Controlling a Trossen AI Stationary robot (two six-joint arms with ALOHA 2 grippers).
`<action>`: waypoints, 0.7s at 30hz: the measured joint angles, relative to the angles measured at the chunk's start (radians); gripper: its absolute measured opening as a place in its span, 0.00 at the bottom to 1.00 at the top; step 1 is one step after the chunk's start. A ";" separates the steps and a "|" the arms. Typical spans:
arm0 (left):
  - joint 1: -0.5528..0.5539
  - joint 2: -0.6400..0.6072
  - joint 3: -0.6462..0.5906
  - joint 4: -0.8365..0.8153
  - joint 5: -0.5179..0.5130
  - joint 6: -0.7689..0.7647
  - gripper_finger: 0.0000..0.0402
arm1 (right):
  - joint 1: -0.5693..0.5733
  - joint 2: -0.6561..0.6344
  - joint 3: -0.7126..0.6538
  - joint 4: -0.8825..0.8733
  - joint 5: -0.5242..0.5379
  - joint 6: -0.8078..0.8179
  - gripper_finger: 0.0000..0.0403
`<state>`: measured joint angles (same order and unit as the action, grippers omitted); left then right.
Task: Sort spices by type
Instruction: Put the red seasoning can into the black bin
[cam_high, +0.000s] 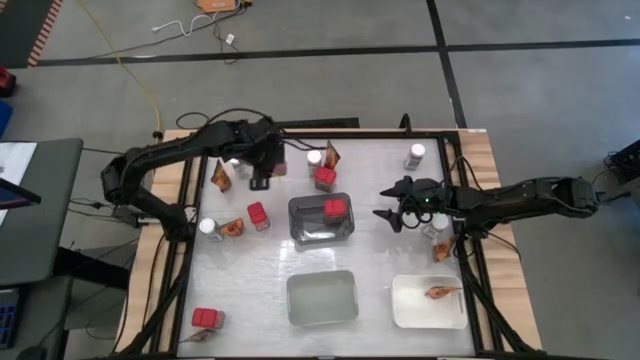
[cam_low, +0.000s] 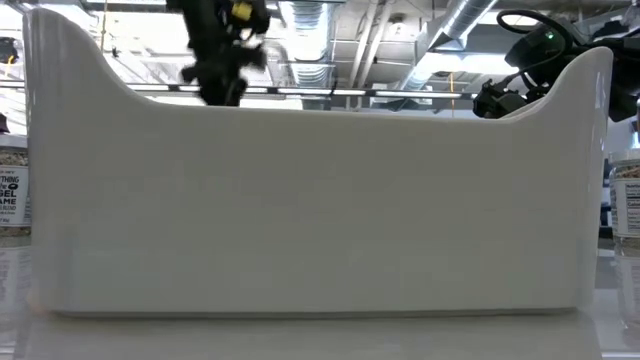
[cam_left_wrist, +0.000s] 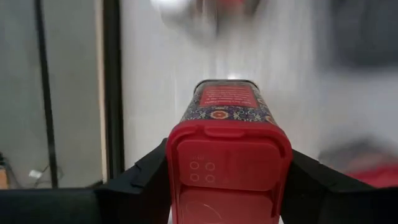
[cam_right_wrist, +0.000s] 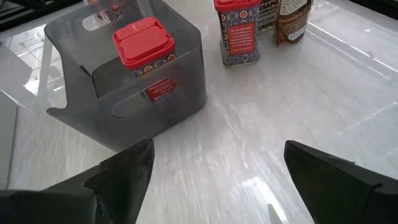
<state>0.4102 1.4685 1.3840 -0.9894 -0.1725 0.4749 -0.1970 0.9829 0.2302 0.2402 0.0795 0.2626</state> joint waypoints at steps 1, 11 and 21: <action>-0.025 0.000 0.029 0.000 0.000 -0.040 0.51 | 0.000 0.000 0.000 0.000 0.000 0.000 0.96; -0.225 0.152 0.298 -0.094 0.000 -0.310 0.51 | 0.000 0.000 0.000 0.000 0.000 0.000 0.96; -0.314 0.359 0.337 -0.121 0.003 -0.381 0.51 | 0.000 0.000 0.000 0.000 0.000 0.000 0.96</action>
<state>0.0965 1.8272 1.7214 -1.1107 -0.1696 0.0940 -0.1974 0.9829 0.2302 0.2401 0.0795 0.2626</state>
